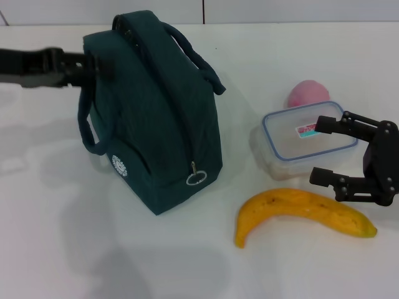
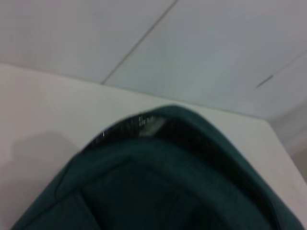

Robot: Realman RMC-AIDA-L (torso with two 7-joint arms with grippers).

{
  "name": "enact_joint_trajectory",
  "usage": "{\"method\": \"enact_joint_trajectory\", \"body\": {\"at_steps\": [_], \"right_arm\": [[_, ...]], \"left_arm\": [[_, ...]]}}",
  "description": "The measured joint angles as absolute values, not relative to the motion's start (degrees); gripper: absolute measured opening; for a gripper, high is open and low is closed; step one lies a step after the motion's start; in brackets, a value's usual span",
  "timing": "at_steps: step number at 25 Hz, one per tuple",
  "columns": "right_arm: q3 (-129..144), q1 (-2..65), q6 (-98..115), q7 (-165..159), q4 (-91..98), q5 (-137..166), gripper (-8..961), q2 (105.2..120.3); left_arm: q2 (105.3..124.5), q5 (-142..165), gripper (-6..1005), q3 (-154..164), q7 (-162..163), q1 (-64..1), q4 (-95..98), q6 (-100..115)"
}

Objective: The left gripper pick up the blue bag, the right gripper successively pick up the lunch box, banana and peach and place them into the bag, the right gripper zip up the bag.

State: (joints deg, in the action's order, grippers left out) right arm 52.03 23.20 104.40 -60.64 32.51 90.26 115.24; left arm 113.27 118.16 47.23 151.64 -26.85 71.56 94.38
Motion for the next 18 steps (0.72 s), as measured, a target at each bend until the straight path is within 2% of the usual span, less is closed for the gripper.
{"method": "enact_joint_trajectory", "body": {"at_steps": [18], "right_arm": [[52.0,23.5,103.9,-60.5,32.5,90.3,855,115.31]], "left_arm": [[114.68,116.2,800,48.9,152.3,-27.8,71.6,94.5]]}}
